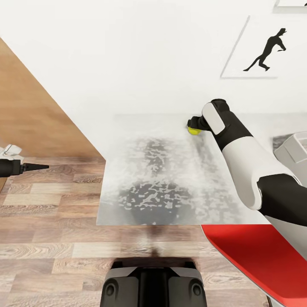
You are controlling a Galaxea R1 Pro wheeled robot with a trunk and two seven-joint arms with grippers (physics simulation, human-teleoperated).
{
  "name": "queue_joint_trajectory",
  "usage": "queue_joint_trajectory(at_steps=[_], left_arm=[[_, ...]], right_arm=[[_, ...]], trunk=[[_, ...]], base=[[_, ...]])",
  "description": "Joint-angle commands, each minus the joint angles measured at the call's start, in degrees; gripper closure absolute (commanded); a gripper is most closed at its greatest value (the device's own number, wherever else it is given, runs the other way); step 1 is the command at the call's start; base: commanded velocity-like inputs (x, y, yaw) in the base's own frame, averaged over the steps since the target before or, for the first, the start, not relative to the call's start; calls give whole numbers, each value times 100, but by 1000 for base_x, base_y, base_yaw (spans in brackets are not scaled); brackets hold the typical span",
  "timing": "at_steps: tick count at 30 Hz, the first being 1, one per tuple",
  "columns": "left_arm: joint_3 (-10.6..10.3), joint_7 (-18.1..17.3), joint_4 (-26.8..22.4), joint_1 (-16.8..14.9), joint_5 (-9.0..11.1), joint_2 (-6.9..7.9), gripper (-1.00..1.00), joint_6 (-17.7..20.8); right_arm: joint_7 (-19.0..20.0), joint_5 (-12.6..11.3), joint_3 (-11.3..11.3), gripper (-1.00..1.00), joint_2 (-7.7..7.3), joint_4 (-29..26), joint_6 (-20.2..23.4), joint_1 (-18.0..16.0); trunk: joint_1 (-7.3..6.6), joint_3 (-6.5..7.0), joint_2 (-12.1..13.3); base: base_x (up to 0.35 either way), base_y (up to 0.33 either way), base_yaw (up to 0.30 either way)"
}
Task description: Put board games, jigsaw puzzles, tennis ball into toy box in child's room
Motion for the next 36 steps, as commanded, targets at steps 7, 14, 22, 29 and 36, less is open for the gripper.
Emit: queue_joint_trajectory(at_steps=[7,14,22,29,36], left_arm=[[5,-53,-10,-4,-62,-1,-100,55],[10,-53,-10,-3,-63,-1,-100,58],[10,-53,-10,-5,-64,-1,-100,57],[12,-53,-10,-8,-60,-1,-100,60],[11,-53,-10,-6,-59,6,-100,58]], right_arm=[[-70,-71,26,100,-2,-7,3,-4],[-70,-71,26,100,-6,-11,21,-7],[-70,-72,32,100,-10,-352,179,-5],[-62,-79,15,100,-8,-417,360,-7],[-60,-80,5,100,1,-430,543,-50]], trunk=[[3,43,-9],[3,108,-9],[3,184,-9],[3,251,-9],[3,317,-9]], base=[[0,0,0],[-68,0,0],[-206,0,0],[-292,0,0],[-122,0,0]])
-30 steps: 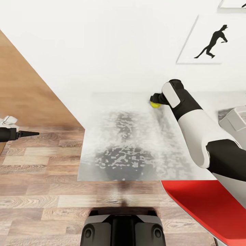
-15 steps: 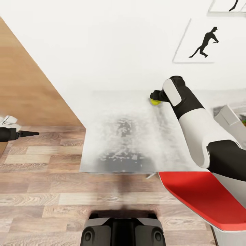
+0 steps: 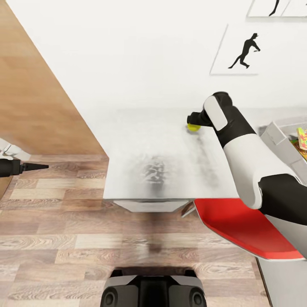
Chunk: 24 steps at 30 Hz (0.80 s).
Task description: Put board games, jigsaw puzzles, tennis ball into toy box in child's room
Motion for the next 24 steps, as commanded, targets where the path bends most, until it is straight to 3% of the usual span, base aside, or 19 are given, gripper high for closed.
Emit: queue_joint_trajectory(at_steps=[1,5,8,10,15,24], left_arm=[[9,-53,-6,-3,-60,-1,-100,59],[135,-53,-130,-8,0,1,-100,91],[305,-53,-279,-7,238,16,-100,178],[336,-53,-324,-7,306,106,-100,215],[349,-53,-344,-7,340,301,-100,300],[321,-53,-347,-6,315,350,-100,332]], right_arm=[[-79,-77,14,100,-4,-25,91,-13],[-75,-104,-10,100,-6,-237,329,-29],[-74,-141,-30,100,-6,-505,509,-37],[-74,-153,-33,100,-6,-569,553,-40],[-74,-170,-77,100,-6,-603,579,-38],[-74,-176,-300,100,4,-604,589,-28]], trunk=[[3,2,-9],[3,40,-9],[3,69,-9],[3,88,-9],[3,135,-9],[3,221,-9]], base=[[-21,0,0],[-8,0,0],[-1,0,0],[0,0,0],[0,0,0],[0,0,0]])
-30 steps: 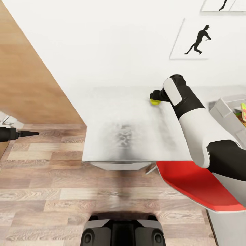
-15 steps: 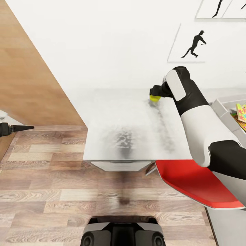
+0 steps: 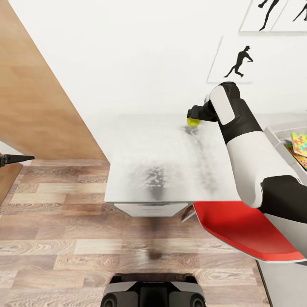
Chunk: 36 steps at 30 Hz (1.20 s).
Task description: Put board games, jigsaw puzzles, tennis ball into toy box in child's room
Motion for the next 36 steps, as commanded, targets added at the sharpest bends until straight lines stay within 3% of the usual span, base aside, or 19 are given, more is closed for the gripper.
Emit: queue_joint_trajectory(at_steps=[1,14,28,36], left_arm=[[-4,-54,-4,-7,-66,0,-100,58],[-27,-54,-3,-2,-67,2,-100,59],[-24,-54,-4,-5,-75,15,-100,59],[-22,-54,-4,-8,-82,11,-100,59]], right_arm=[[-85,-77,5,100,0,-2,2,-3],[-85,-73,-12,100,-5,-6,-3,25],[-93,-14,2,100,-19,-22,18,11],[-94,-68,-15,100,-113,-281,35,6]], trunk=[[4,2,-9],[4,126,-9],[4,259,-9],[4,335,-9]], base=[[0,0,0],[-129,0,0],[-11,0,0],[0,0,0]])
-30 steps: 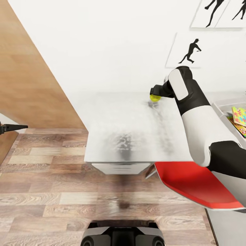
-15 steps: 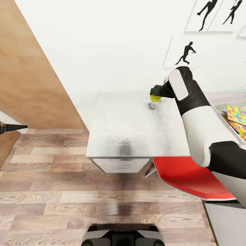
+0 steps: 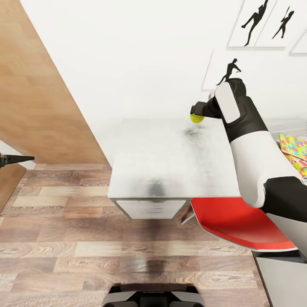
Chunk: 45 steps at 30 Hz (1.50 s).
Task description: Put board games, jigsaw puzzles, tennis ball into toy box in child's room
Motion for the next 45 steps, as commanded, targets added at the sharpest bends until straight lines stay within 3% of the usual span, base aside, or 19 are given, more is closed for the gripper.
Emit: queue_joint_trajectory(at_steps=[1,37,40,45], left_arm=[[5,-54,-4,-4,-61,-1,-100,57],[-1,-54,-18,-7,-7,-17,-100,57],[2,-54,-121,-7,87,-18,-100,63],[-103,-54,-447,-7,558,-25,-100,63]], right_arm=[[-85,-80,12,100,-5,-8,8,-6],[-69,-92,4,100,-2,-12,8,46],[-71,-88,6,100,-12,-12,8,43],[-76,-83,9,100,-90,-16,8,29]], trunk=[[4,1,-9],[4,344,-9],[4,373,-9],[4,420,-9]], base=[[0,0,0],[-45,0,-35],[0,0,-101],[0,0,-106]])
